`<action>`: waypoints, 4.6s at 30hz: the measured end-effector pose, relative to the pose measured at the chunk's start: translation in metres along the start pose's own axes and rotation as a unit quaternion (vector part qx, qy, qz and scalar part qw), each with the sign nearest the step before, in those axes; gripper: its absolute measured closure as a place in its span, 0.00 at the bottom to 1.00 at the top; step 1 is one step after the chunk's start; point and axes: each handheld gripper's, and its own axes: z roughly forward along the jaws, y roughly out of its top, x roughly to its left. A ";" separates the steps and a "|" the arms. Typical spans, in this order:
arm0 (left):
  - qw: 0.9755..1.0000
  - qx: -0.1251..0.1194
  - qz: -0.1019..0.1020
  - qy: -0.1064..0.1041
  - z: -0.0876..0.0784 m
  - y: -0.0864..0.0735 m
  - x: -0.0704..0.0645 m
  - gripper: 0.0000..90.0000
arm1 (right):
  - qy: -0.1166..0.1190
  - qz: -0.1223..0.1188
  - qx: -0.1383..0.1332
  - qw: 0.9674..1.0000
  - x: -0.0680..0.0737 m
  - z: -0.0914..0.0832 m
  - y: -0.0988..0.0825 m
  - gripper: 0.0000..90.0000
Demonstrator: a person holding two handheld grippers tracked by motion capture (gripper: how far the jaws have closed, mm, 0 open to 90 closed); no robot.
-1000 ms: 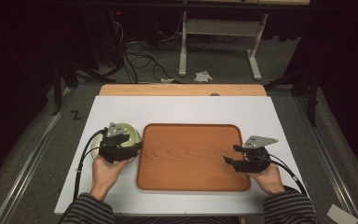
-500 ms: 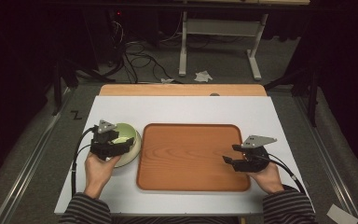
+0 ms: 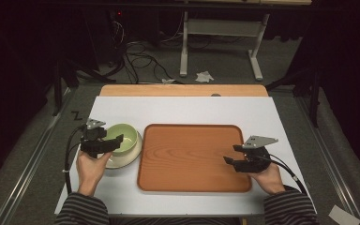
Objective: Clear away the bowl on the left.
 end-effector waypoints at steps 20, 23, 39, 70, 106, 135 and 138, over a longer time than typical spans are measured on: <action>0.996 0.050 -0.060 0.034 0.024 0.002 0.037 0.49 | -0.010 0.010 -0.001 1.000 0.001 -0.007 -0.007 0.45; 0.996 0.062 -0.063 0.033 0.029 0.002 0.040 0.53 | -0.012 0.013 0.002 1.000 0.002 -0.010 -0.009 0.45; 0.991 0.112 -0.079 0.006 0.049 0.001 0.049 0.78 | -0.024 0.019 0.004 1.000 0.004 -0.019 -0.018 0.45; 0.987 0.103 -0.121 -0.017 0.050 0.001 0.061 0.92 | -0.027 0.014 0.004 1.000 0.005 -0.019 -0.018 0.45; 0.991 0.076 -0.070 -0.087 0.030 0.021 0.027 0.92 | -0.027 0.012 0.004 1.000 0.005 -0.019 -0.018 0.45; 0.987 0.089 -0.007 -0.135 0.036 0.034 -0.021 0.91 | -0.044 0.019 0.000 0.999 0.003 -0.025 -0.021 0.45; 0.986 0.088 -0.006 -0.140 0.036 0.034 -0.024 0.91 | -0.047 0.021 -0.001 0.999 0.003 -0.026 -0.022 0.45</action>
